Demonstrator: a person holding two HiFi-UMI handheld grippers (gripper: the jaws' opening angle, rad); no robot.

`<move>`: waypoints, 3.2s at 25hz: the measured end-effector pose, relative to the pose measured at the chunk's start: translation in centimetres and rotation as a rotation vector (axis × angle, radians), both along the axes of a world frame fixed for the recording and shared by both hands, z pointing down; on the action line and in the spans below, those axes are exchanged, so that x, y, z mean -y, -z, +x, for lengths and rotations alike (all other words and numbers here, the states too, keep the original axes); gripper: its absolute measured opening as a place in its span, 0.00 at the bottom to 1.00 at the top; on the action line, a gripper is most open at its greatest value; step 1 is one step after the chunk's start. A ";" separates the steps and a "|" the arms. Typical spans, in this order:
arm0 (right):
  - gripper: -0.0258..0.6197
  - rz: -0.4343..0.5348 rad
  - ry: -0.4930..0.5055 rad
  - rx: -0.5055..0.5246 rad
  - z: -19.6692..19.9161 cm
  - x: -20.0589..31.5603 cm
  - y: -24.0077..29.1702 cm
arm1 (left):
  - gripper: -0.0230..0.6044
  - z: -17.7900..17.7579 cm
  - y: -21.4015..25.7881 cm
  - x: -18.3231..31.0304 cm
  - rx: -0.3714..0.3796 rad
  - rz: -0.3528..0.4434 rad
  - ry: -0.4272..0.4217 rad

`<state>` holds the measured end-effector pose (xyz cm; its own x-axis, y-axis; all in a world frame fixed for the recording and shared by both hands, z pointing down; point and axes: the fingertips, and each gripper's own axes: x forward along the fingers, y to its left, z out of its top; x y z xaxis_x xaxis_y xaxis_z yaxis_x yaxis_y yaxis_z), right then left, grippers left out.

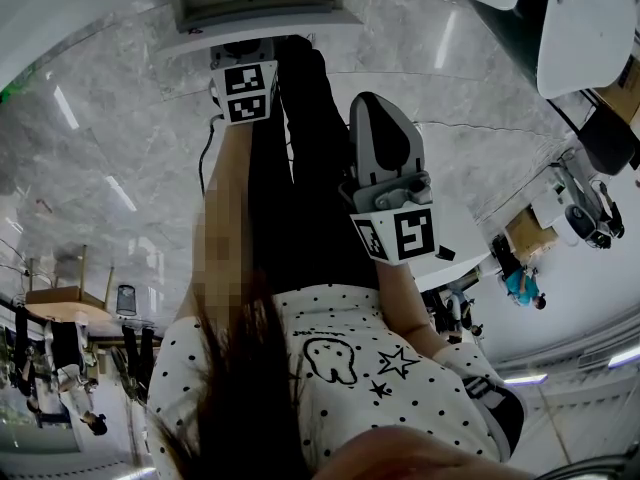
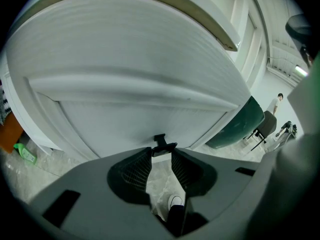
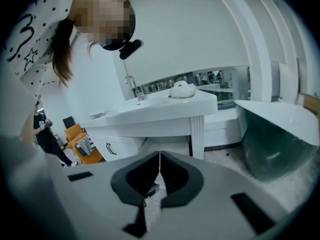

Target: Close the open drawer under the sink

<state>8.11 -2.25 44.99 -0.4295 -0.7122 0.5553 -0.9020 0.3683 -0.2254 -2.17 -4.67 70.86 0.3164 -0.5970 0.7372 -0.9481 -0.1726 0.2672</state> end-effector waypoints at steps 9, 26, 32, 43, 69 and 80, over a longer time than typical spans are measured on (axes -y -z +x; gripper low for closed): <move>0.06 -0.005 -0.007 0.002 0.7 0.1 -0.7 | 0.23 0.5 -0.5 0.9 -0.004 0.001 0.014; 0.06 -0.008 -0.009 0.004 1.0 -0.1 -0.9 | 0.23 0.3 -0.3 1.0 0.018 0.010 0.017; 0.06 -0.012 -0.009 0.004 0.8 -0.1 -1.0 | 0.23 0.0 -0.2 1.8 0.014 0.029 0.034; 0.06 -0.017 -0.013 0.004 0.7 0.0 -1.2 | 0.24 0.0 -0.2 2.5 0.005 0.043 0.038; 0.06 -0.029 -0.018 0.007 0.6 -0.2 -1.4 | 0.25 -0.4 0.3 5.4 -0.023 0.080 0.063; 0.06 -0.033 -0.021 0.006 0.8 -0.4 -1.8 | 0.25 -0.3 0.1 6.1 -0.048 0.080 0.100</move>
